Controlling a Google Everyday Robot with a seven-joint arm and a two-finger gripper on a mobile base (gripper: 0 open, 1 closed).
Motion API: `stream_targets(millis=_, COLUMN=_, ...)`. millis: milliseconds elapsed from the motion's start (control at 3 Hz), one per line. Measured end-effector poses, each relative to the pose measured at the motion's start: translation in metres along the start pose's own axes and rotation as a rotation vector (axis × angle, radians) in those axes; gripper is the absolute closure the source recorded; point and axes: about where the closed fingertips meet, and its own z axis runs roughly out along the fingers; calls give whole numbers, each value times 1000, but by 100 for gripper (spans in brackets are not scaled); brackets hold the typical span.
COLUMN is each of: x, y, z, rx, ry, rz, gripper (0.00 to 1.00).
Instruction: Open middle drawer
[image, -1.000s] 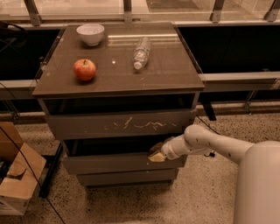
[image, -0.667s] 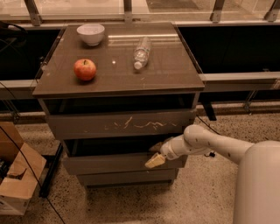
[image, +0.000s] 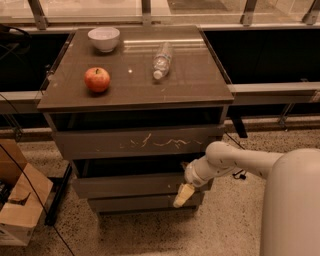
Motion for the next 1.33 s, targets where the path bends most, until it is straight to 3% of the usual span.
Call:
stream_targets(millis=333, x=21, y=18, z=8, rx=-65, ry=159, rz=-57, gripper=18)
stream_targets(millis=667, x=30, y=27, z=18, rx=-118, ry=252, rz=-98, gripper=50)
stream_targets(millis=1333, x=33, y=35, z=8, rx=-141, ry=265, rz=-104, gripper=96)
